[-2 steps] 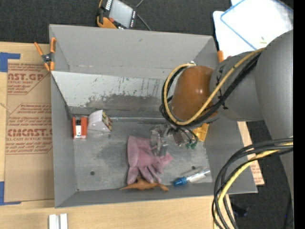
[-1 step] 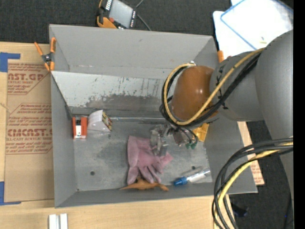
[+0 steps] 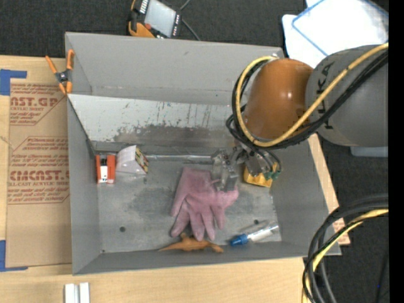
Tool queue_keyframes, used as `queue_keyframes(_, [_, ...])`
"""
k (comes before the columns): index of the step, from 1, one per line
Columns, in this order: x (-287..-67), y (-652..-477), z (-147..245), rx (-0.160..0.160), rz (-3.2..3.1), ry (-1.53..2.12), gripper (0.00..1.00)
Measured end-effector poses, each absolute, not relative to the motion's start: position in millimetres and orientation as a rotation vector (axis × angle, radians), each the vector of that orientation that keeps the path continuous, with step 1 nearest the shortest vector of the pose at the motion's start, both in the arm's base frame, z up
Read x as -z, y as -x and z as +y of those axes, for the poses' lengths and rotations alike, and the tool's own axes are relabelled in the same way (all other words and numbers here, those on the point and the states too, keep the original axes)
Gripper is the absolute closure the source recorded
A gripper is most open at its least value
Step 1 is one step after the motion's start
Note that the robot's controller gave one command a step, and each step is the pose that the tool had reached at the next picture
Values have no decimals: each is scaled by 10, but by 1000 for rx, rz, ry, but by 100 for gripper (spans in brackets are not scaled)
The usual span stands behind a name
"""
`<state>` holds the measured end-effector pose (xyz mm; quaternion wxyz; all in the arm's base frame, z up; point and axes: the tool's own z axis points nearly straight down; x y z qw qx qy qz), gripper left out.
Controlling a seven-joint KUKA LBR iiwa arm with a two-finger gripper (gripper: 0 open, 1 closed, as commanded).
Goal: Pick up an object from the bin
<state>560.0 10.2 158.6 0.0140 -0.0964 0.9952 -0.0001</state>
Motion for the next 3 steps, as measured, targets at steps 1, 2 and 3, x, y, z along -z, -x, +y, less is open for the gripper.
queue_keyframes(1, [-1588,-5600,101,0,3100,300,100])
queue_keyframes(2, [-2491,-5556,-28,0,3102,288,100])
queue_keyframes(3, [-3553,-5666,-154,0,3101,349,100])
